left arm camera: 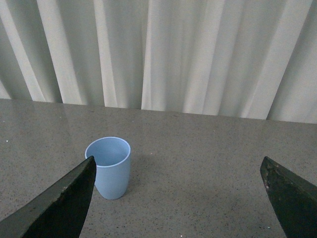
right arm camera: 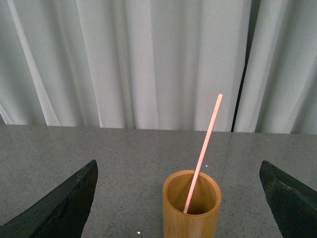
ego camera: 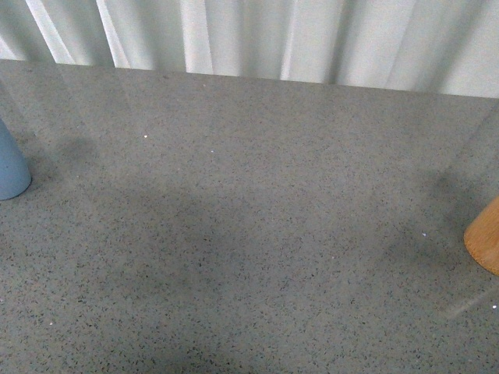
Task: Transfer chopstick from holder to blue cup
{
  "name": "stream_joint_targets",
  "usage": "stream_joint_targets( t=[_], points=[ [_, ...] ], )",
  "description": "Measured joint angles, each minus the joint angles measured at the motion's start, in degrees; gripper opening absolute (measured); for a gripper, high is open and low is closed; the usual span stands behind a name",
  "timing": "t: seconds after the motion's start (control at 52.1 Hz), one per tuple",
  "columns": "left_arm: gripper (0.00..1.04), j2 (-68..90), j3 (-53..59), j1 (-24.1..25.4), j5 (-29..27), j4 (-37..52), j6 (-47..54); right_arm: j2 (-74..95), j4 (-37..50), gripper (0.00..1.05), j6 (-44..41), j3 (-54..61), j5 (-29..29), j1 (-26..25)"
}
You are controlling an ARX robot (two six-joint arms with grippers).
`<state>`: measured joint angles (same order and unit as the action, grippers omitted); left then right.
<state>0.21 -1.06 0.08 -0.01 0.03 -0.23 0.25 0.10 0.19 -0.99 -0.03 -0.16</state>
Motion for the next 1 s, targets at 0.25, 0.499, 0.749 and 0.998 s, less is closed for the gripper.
stream_joint_targets(
  t=[0.25,0.499,0.749,0.998],
  points=[
    [0.98,0.0,0.0,0.0,0.0,0.0,0.0,0.0,0.0,0.95,0.0,0.0,0.0,0.0],
    [0.98,4.6,-3.4,0.7,3.3,-8.9,-3.5,0.0,0.0,0.95,0.0,0.0,0.0,0.0],
    [0.98,42.4,-25.5,7.6,3.1,-8.5,-9.7,0.0,0.0,0.95,0.0,0.0,0.0,0.0],
    [0.98,76.0,-42.9,12.3,-4.6,-1.5,-7.1,0.0,0.0,0.95,0.0,0.0,0.0,0.0]
  ],
)
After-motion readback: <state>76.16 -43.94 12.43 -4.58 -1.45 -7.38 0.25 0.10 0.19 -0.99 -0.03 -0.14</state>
